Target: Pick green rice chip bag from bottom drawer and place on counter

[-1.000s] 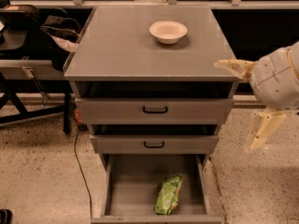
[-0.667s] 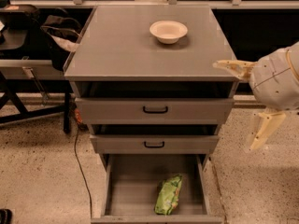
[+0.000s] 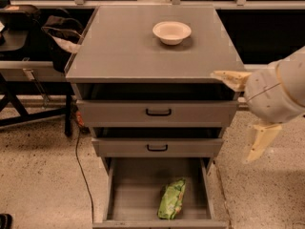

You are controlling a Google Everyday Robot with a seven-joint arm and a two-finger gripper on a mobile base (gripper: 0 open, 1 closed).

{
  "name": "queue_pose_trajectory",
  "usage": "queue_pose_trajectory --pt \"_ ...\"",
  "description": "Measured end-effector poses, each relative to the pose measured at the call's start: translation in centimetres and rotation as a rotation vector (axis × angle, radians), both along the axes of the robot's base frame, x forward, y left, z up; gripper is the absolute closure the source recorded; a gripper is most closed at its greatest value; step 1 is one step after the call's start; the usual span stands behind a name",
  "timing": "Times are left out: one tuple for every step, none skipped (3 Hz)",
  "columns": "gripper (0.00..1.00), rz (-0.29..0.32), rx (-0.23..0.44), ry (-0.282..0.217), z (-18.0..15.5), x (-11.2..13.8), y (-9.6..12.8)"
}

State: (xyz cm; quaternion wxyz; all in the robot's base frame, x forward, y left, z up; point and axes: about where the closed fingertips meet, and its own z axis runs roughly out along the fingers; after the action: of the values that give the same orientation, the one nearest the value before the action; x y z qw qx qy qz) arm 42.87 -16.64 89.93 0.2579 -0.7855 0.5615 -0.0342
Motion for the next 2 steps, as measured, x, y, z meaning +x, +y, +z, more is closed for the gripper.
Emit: queue_pose_trajectory --pt "0.0 0.007 -0.042 0.022 -3.7 0.4 0.9" --pt "0.0 0.003 -0.042 0.056 -7.0 0.9 1.3"
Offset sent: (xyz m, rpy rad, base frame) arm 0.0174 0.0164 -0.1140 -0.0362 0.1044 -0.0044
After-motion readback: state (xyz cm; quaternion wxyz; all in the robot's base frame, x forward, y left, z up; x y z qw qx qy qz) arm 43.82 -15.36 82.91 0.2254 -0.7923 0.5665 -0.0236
